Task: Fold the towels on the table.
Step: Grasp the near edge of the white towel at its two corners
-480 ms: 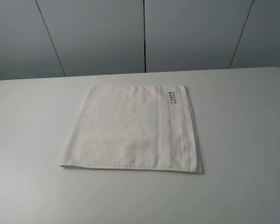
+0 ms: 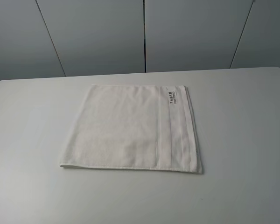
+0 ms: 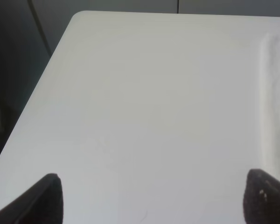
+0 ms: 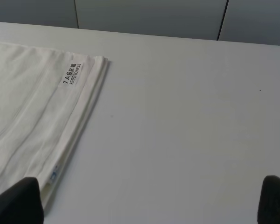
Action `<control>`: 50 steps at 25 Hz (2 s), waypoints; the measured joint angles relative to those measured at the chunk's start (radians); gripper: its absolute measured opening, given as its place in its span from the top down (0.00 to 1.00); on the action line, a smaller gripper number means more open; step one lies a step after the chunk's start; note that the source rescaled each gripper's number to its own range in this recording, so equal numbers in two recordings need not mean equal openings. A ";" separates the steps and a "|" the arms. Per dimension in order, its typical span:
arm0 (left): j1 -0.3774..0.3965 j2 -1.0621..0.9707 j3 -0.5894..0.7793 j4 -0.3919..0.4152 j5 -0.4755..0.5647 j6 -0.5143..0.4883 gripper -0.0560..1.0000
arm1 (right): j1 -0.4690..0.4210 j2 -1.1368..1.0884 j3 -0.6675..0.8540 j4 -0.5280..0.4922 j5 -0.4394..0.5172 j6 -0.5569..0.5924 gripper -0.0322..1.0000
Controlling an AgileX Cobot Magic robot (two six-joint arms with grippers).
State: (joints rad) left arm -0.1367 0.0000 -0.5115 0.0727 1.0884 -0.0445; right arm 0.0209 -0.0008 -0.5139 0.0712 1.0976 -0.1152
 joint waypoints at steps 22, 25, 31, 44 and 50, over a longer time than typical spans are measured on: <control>0.000 0.000 0.000 0.000 0.000 0.006 0.00 | 0.000 0.000 0.000 0.007 0.000 0.002 0.00; 0.000 0.000 0.000 0.000 0.000 0.006 0.00 | 0.000 0.000 0.000 0.021 0.000 0.002 0.00; 0.000 0.000 -0.035 0.019 -0.005 0.006 0.00 | 0.000 0.000 -0.002 0.021 -0.009 0.033 0.00; 0.000 0.522 -0.218 -0.062 -0.114 0.218 0.00 | 0.000 0.491 -0.190 0.467 -0.173 -0.388 0.00; 0.000 0.845 -0.290 -0.332 -0.228 0.556 0.00 | 0.000 0.832 -0.321 0.540 -0.187 -0.618 0.00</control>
State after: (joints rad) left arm -0.1367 0.8448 -0.8014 -0.2593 0.8608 0.5118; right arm 0.0209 0.8313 -0.8348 0.6107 0.9103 -0.7336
